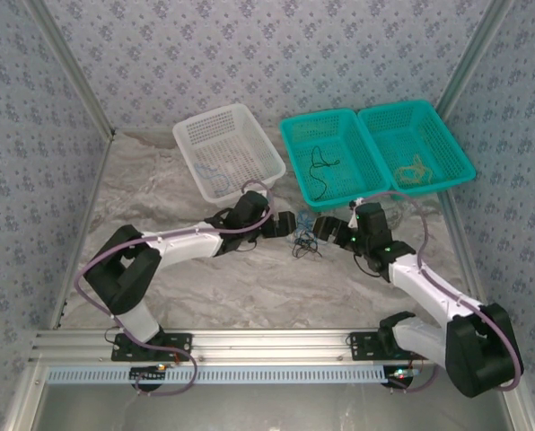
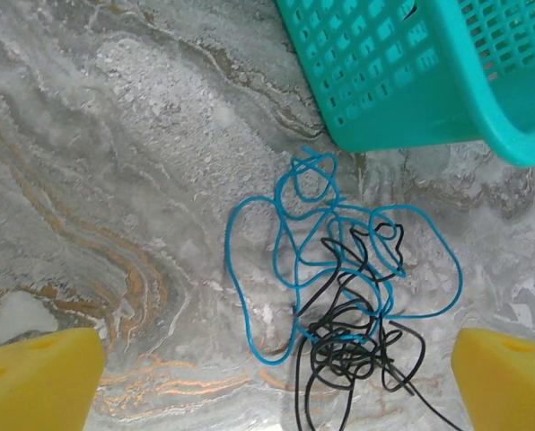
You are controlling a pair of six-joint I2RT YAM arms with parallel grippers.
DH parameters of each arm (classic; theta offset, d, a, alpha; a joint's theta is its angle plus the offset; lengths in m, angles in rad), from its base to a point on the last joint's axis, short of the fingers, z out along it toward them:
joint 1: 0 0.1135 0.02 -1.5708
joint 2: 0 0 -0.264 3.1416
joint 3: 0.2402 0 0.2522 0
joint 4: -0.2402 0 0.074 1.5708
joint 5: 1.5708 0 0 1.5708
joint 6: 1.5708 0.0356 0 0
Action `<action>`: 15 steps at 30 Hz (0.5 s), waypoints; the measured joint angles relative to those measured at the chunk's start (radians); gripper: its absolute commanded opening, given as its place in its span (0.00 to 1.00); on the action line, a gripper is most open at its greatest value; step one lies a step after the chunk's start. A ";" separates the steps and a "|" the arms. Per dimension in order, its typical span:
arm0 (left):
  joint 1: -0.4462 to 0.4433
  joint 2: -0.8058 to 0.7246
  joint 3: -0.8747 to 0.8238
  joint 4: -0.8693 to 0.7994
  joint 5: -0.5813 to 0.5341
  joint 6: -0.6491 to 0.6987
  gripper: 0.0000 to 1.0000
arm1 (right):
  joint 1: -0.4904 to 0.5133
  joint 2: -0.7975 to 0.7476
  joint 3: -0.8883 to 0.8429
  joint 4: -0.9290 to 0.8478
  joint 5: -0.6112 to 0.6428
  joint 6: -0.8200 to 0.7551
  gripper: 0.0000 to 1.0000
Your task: Untangle the cables
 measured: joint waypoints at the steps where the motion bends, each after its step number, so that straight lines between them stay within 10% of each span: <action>1: 0.000 0.000 0.003 0.000 0.000 0.000 0.99 | 0.003 0.021 -0.004 0.022 -0.009 0.008 0.95; 15: 0.000 0.010 0.011 -0.017 -0.001 -0.001 0.99 | -0.001 0.208 -0.047 0.219 -0.116 -0.073 0.71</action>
